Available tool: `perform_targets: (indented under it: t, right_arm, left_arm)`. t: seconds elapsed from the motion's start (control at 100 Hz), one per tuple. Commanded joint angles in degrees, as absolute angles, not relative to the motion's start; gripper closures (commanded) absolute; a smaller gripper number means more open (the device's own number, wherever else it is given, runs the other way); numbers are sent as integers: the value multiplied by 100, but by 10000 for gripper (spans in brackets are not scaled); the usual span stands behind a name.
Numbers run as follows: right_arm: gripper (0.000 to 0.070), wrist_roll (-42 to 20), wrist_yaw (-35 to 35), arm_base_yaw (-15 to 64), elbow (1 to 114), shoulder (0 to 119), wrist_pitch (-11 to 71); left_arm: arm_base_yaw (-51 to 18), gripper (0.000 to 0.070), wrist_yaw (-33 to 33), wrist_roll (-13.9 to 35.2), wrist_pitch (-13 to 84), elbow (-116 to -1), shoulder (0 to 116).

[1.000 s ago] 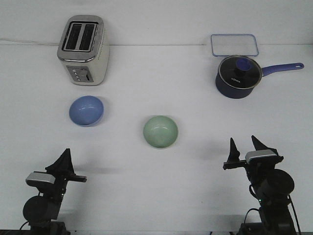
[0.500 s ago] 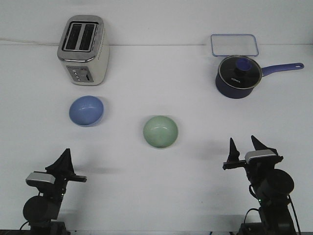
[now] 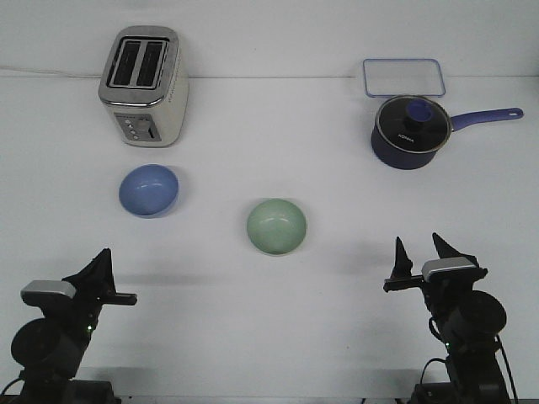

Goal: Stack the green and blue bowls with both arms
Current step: 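Reach the left gripper to the light blue bowl rim and grasp it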

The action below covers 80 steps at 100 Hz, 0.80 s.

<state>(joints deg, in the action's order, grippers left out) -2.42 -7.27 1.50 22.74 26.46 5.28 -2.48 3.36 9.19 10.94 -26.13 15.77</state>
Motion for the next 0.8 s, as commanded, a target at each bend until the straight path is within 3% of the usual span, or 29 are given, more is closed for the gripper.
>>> perform_targets:
  t: [0.0,0.29,0.42,0.79]
  right_arm:
    - [209,-294,-705,154,2307,2668,469]
    - [209,-296,-707,154,2309,2668,471]
    - [208,-296,-705,154,2309,2668,471]
    - [209,-296,-707,154,2309,2668,473]
  left_arm:
    - [-242,689,368,961,1422,-3188,2112]
    - [-242,689,364,932,3395,-5655,4788]
    - [-242,689,364,582,3854,-6396,5684]
    - [-242,686,366,456,4388,-6869,6532]
